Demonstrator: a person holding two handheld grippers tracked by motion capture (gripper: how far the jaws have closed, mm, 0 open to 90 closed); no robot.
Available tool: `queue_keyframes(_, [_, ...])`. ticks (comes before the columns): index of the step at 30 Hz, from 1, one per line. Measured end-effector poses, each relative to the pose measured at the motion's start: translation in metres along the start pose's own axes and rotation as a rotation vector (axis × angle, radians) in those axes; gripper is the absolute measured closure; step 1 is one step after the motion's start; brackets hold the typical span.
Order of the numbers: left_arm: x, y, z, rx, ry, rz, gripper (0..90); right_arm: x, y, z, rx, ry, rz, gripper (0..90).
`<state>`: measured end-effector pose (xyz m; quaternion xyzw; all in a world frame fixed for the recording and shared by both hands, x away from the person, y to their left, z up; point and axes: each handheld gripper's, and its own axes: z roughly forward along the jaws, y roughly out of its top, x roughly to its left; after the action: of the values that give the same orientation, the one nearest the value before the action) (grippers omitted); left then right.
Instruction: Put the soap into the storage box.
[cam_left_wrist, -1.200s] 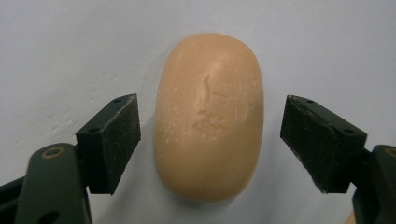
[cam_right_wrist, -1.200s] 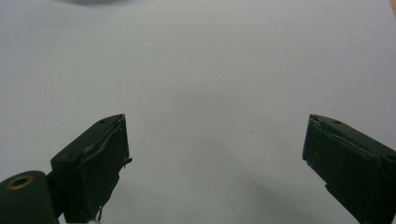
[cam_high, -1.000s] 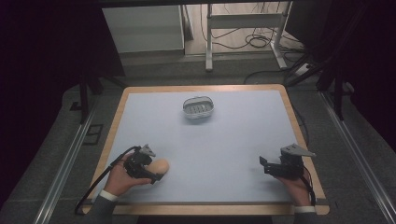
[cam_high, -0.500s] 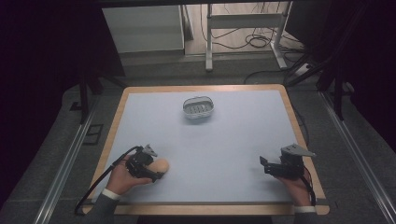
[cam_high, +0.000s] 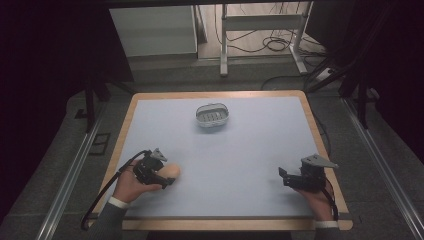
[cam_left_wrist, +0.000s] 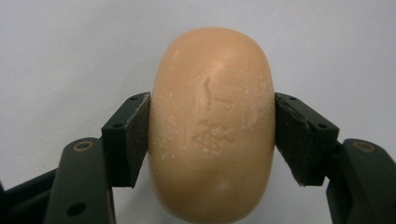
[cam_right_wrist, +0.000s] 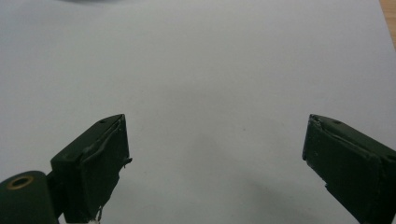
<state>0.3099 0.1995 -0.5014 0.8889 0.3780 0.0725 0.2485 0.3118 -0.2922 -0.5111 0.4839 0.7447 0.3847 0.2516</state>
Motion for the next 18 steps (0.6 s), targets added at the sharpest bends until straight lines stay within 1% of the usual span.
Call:
queue_keyframes(4, [0.0,0.004,-0.002,0.007,0.003,0.009,32.2,0.0,0.0,0.0,0.0,-0.001,0.0,7.0])
queue_keyframes(18, [0.002,0.02,-0.007,-0.028,0.008,0.021,32.2,-0.001,0.0,-0.001,-0.004,-0.006,0.006,7.0])
